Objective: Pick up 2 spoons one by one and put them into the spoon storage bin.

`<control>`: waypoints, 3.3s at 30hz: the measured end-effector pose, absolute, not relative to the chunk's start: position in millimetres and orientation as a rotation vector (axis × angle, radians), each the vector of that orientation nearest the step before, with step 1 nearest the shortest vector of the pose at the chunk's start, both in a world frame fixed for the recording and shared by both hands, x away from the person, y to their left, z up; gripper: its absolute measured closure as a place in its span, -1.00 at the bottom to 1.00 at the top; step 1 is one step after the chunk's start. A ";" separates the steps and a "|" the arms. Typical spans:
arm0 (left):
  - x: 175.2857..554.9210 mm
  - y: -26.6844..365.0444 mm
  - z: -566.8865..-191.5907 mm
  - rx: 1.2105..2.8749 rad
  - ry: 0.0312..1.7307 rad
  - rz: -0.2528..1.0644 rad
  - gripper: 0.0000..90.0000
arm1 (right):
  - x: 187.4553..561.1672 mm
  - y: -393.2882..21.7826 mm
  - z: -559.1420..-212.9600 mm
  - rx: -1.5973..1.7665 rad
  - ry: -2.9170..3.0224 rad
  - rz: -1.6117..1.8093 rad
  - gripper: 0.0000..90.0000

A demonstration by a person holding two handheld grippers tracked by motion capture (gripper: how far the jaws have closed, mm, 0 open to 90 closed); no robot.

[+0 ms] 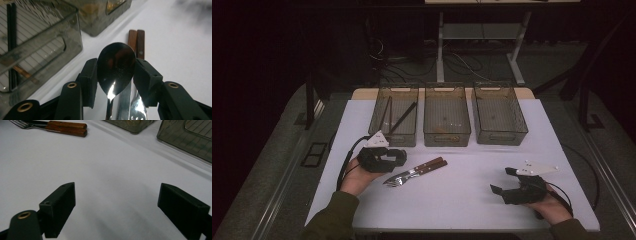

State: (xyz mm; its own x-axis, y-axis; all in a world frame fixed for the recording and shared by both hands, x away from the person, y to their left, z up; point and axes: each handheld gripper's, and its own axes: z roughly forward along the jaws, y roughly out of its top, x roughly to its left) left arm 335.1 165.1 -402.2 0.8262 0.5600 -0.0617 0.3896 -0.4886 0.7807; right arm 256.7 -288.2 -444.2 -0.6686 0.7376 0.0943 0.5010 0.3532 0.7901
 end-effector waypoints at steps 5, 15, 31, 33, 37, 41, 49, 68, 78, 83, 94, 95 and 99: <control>338.5 163.3 -396.3 2.130 0.689 0.259 0.21 | 256.7 -288.1 -444.3 1.104 2.342 1.217 -0.68; 346.8 158.3 -373.3 2.047 0.694 0.288 0.22 | 256.8 -288.6 -444.2 1.107 2.339 1.221 -0.68; 394.1 112.2 -330.7 1.946 0.704 0.284 0.22 | 257.5 -287.6 -444.2 1.108 2.339 1.238 -0.68; 401.9 105.2 -325.8 1.945 0.698 0.289 0.22 | 257.9 -287.8 -444.5 1.104 2.340 1.235 -0.68; 417.2 92.2 -315.3 1.930 0.696 0.302 0.22 | 259.0 -288.4 -444.9 1.104 2.339 1.237 -0.68; 431.4 78.8 -304.0 1.910 0.696 0.328 0.22 | 259.6 -286.4 -445.6 1.098 2.343 1.235 -0.68; 456.2 46.5 -291.6 1.872 0.675 0.332 0.22 | 261.8 -282.4 -445.4 1.049 2.363 1.260 -0.68; 503.2 -7.9 -317.0 1.845 0.720 0.268 0.22 | 265.1 -281.8 -443.1 0.998 2.349 1.353 -0.68; 507.0 -12.6 -352.8 1.961 0.853 0.274 0.21 | 264.7 -282.1 -442.1 1.001 2.347 1.356 -0.68; 506.9 -10.9 -366.0 2.012 0.916 0.270 0.21 | 264.3 -281.5 -441.9 0.997 2.352 1.355 -0.68; 506.1 -14.2 -377.6 2.058 0.979 0.261 0.16 | 264.1 -281.4 -441.3 1.002 2.349 1.359 -0.68; 505.6 -14.0 -377.2 2.053 0.979 0.260 0.14 | 264.1 -281.6 -441.3 1.003 2.349 1.359 -0.68; 503.5 -14.2 -373.1 2.038 0.965 0.267 0.06 | 264.0 -281.2 -441.4 1.002 2.350 1.360 -0.68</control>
